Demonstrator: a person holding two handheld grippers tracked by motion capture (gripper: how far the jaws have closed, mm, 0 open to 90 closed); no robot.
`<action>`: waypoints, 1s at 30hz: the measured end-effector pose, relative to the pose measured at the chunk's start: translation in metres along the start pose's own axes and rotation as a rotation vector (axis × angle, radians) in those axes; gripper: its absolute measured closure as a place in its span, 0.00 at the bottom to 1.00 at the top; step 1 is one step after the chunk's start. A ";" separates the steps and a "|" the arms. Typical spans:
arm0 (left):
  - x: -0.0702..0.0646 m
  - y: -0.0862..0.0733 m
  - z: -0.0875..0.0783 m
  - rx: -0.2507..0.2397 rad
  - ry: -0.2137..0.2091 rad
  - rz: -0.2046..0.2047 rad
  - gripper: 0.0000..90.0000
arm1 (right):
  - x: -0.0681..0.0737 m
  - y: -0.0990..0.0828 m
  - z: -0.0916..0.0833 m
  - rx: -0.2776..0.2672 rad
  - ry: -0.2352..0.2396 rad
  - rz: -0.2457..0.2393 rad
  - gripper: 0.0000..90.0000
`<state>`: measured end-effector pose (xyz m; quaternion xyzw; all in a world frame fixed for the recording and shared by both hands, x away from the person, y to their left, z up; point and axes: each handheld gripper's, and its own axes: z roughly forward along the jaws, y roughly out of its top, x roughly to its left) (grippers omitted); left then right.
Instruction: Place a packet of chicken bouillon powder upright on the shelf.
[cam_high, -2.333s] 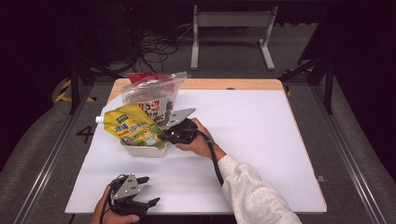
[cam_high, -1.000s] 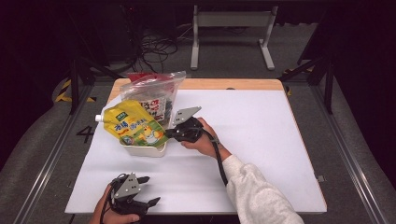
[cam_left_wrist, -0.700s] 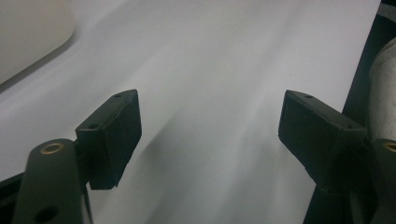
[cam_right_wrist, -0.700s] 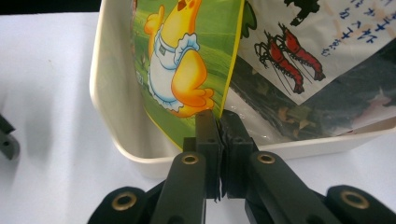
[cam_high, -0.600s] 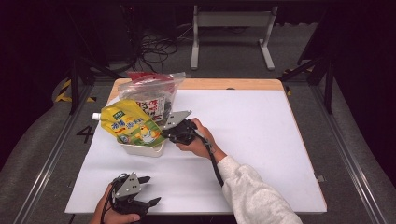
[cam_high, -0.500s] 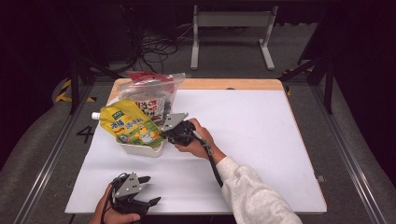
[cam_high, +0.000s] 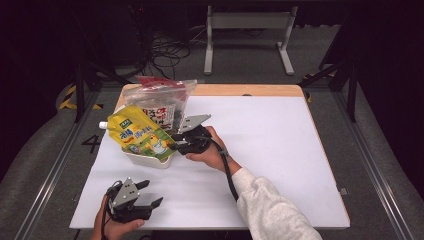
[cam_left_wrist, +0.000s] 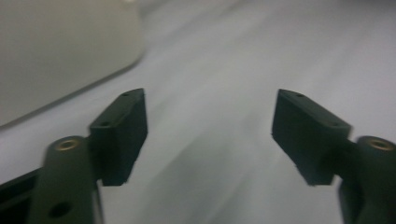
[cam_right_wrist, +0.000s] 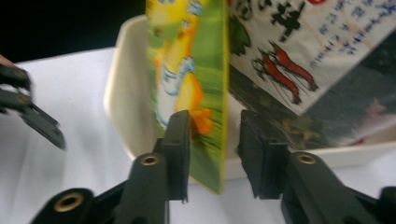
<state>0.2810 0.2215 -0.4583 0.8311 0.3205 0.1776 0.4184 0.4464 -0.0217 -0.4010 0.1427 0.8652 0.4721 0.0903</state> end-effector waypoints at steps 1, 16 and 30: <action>0.003 0.000 -0.003 0.001 0.012 -0.008 0.45 | 0.000 -0.001 0.001 0.008 0.006 0.000 0.70; 0.030 -0.005 0.002 0.046 0.044 -0.062 1.00 | 0.006 0.007 0.002 0.039 0.026 -0.074 0.92; 0.018 -0.002 0.010 0.050 -0.053 -0.027 0.98 | 0.014 0.018 0.021 0.100 0.043 -0.201 0.95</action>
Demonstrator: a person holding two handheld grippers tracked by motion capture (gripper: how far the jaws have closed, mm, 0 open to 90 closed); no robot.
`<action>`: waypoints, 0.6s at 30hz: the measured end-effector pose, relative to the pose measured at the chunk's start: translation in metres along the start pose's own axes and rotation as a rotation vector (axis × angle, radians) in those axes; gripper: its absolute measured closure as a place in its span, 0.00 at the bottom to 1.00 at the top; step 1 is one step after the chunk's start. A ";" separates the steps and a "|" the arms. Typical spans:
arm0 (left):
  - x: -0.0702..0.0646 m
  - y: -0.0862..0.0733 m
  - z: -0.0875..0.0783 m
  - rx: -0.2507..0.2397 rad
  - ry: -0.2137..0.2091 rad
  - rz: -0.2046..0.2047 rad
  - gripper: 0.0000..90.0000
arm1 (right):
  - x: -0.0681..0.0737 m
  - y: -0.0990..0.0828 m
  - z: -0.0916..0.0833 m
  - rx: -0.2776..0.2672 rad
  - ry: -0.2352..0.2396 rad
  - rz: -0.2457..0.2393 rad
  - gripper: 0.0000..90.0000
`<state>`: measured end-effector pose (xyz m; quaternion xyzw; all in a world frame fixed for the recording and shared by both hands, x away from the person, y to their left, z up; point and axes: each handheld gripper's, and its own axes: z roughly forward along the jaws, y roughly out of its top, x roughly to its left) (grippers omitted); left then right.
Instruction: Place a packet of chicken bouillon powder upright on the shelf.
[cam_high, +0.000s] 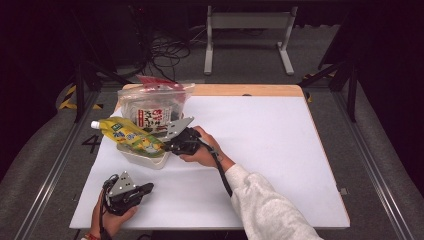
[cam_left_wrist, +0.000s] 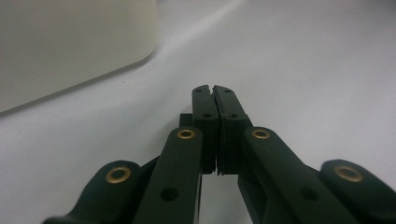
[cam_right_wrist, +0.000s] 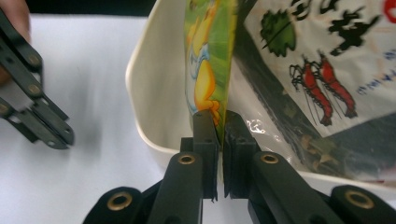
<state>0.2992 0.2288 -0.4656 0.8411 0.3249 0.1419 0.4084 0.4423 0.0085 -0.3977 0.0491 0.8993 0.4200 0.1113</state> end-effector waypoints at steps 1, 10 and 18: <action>0.000 0.000 0.000 0.002 -0.004 0.003 0.98 | 0.000 0.001 0.002 0.012 -0.002 -0.011 0.95; -0.003 0.000 0.001 0.003 -0.034 0.009 0.97 | 0.000 0.001 0.022 0.073 0.006 -0.030 0.95; -0.005 0.001 0.003 0.004 -0.048 0.020 0.95 | -0.007 0.002 0.029 0.091 0.043 0.085 0.96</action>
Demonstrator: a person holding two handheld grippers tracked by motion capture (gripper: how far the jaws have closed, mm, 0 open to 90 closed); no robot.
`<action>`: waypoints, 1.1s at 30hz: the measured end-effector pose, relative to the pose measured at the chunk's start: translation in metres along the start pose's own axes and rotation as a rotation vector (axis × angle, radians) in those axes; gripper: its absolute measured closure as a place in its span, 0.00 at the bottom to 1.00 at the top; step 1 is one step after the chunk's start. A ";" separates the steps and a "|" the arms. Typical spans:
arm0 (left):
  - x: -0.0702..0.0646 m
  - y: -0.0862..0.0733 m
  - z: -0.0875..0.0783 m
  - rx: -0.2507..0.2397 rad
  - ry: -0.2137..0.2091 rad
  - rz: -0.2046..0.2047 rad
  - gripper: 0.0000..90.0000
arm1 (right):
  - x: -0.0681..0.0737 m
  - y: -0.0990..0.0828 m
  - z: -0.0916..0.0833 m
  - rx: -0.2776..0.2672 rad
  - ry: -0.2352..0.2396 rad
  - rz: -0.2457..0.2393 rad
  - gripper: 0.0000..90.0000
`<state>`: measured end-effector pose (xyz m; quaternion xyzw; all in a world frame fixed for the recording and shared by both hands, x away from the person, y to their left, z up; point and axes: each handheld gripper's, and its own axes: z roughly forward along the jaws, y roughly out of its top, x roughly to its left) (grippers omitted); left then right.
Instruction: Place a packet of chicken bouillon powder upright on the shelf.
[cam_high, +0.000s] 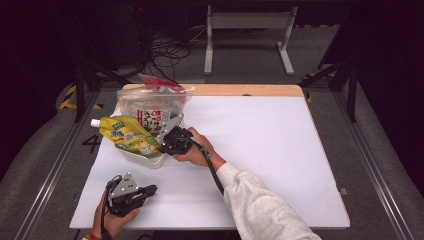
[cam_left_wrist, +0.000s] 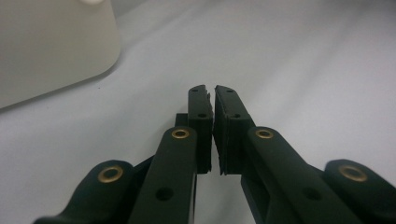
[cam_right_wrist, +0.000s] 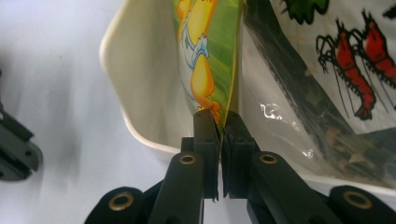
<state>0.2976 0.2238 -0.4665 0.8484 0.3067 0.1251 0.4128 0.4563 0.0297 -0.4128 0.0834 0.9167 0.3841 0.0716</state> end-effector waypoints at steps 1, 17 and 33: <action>-0.001 0.000 0.000 -0.001 -0.001 0.001 0.95 | 0.000 0.000 0.000 0.000 0.000 0.000 0.96; -0.004 0.000 -0.002 -0.007 0.003 0.017 0.93 | 0.009 -0.004 -0.002 -0.056 -0.014 0.039 0.80; -0.004 0.002 -0.004 -0.026 0.019 0.020 0.91 | 0.016 -0.027 -0.057 -0.150 -0.101 0.061 0.56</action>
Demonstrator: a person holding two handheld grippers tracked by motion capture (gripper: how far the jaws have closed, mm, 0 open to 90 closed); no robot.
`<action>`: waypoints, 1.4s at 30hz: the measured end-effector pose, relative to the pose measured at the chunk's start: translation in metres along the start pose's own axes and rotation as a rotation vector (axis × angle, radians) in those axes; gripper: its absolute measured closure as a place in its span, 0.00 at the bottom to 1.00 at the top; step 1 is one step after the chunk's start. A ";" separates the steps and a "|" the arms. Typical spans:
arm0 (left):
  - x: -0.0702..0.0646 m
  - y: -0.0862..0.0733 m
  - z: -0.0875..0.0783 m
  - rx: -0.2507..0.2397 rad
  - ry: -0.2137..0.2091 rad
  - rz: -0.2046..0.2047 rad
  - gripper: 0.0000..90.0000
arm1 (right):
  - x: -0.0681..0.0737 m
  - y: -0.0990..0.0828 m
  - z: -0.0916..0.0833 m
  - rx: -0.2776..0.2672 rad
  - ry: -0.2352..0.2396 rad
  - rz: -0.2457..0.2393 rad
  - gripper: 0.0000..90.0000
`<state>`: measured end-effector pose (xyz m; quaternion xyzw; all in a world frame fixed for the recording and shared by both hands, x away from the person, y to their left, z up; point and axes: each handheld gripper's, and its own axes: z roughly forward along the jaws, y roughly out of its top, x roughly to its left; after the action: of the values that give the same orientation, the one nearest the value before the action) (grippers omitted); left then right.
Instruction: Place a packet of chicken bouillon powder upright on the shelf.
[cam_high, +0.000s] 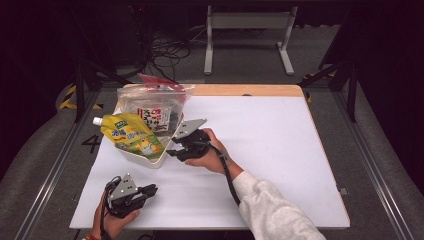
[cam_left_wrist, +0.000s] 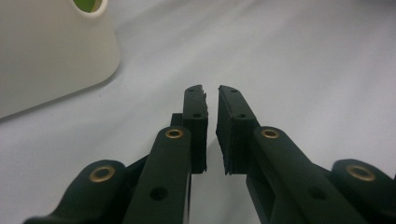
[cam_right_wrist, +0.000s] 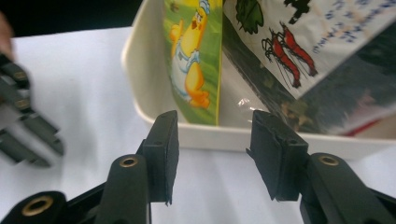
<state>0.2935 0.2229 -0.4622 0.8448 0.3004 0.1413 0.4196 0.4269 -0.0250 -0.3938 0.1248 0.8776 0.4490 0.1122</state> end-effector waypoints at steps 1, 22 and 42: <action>-0.001 0.000 0.000 -0.003 0.002 -0.003 0.91 | 0.001 -0.002 -0.007 -0.004 -0.015 0.000 0.56; -0.004 0.010 0.009 0.000 0.022 0.033 0.75 | 0.012 -0.103 -0.169 0.015 -0.312 0.041 0.35; -0.012 0.014 0.019 0.000 0.030 0.074 0.24 | 0.034 -0.223 -0.234 0.084 -0.438 0.155 0.11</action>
<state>0.2989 0.1966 -0.4626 0.8530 0.2753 0.1693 0.4098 0.2959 -0.3180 -0.4453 0.2908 0.8380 0.3815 0.2599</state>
